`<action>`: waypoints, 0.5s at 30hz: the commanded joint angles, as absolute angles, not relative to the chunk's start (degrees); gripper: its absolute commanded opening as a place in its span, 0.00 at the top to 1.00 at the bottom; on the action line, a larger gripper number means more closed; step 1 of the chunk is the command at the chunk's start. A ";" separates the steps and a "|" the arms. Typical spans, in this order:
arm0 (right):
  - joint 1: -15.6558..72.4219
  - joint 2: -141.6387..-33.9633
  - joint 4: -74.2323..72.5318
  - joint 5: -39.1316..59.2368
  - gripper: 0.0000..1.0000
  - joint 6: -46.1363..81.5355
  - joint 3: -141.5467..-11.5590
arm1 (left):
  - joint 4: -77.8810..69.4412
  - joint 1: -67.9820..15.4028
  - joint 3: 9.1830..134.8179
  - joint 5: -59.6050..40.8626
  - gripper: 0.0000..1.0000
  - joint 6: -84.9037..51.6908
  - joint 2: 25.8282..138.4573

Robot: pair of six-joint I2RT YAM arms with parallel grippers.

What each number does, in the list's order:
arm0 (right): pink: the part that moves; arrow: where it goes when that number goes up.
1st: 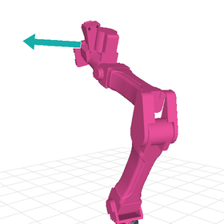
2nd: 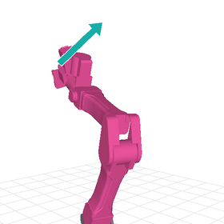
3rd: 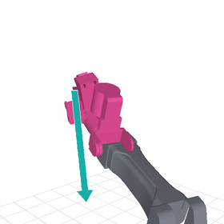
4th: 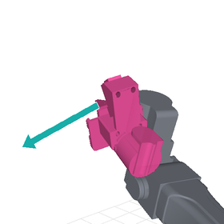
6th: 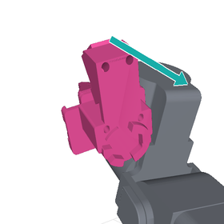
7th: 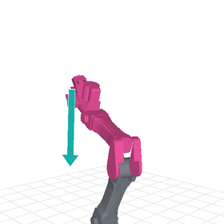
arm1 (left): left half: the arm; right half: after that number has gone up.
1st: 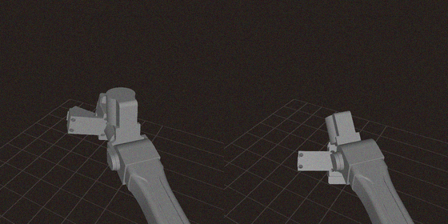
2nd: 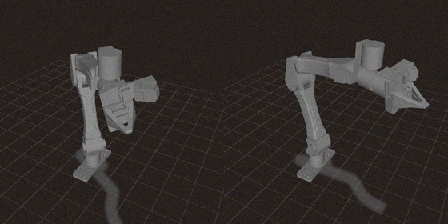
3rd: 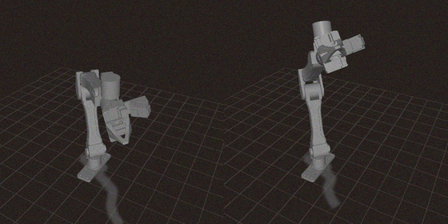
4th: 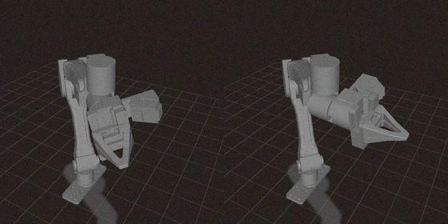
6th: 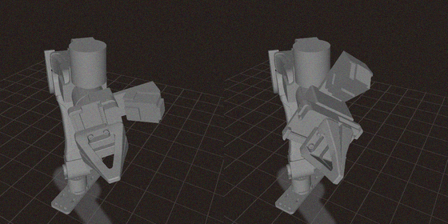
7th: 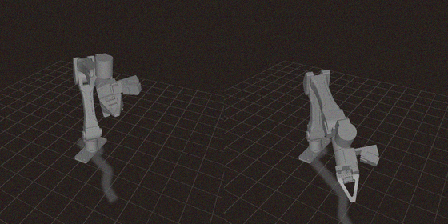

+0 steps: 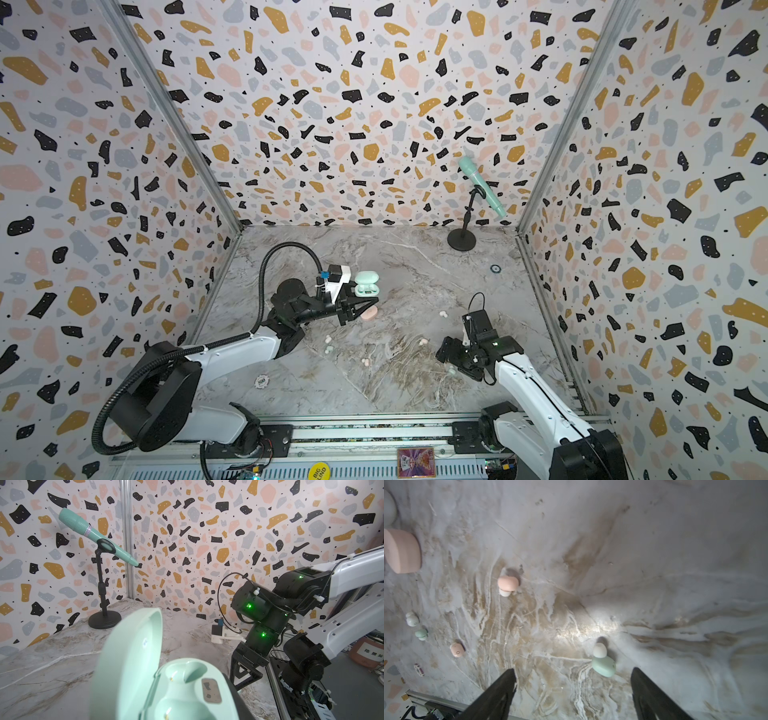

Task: Insert the wireless bluetooth earbuds into the charging case
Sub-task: 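Move the right gripper down toward the mint-green earbud on the table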

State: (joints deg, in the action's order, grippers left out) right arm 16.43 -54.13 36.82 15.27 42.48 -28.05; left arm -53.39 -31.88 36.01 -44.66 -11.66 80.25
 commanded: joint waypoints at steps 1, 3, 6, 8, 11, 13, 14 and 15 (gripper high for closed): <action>16.17 -53.78 35.05 15.96 0.13 44.74 -26.59 | -58.12 -31.55 34.52 -44.61 0.60 -13.10 78.00; 16.17 -54.10 34.01 17.13 0.13 45.16 -25.66 | -57.67 -31.62 34.36 -44.65 0.60 -12.80 77.75; 16.24 -54.91 32.52 19.02 0.14 45.71 -24.73 | -57.38 -31.56 34.36 -44.64 0.60 -12.44 77.75; 16.26 -55.18 31.82 19.50 0.14 45.94 -24.40 | -57.41 -31.55 34.39 -44.47 0.60 -12.27 77.95; 16.24 -55.78 31.11 19.79 0.14 45.90 -24.22 | -57.56 -31.55 34.40 -44.55 0.60 -12.31 78.36; 16.26 -56.03 30.34 20.36 0.14 46.18 -24.06 | -57.75 -31.57 34.37 -44.63 0.60 -12.42 78.61; 16.28 -56.15 30.05 20.68 0.14 46.44 -24.02 | -57.74 -31.56 34.37 -44.65 0.60 -12.48 78.66; 16.26 -56.16 29.57 21.00 0.14 46.57 -23.91 | -57.79 -31.60 34.36 -44.64 0.60 -12.40 78.57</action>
State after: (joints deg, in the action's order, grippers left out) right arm 16.40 -56.07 30.87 19.73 45.41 -24.47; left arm -54.11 -31.88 34.74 -44.49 -12.56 78.67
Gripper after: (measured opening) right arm 0.863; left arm 0.428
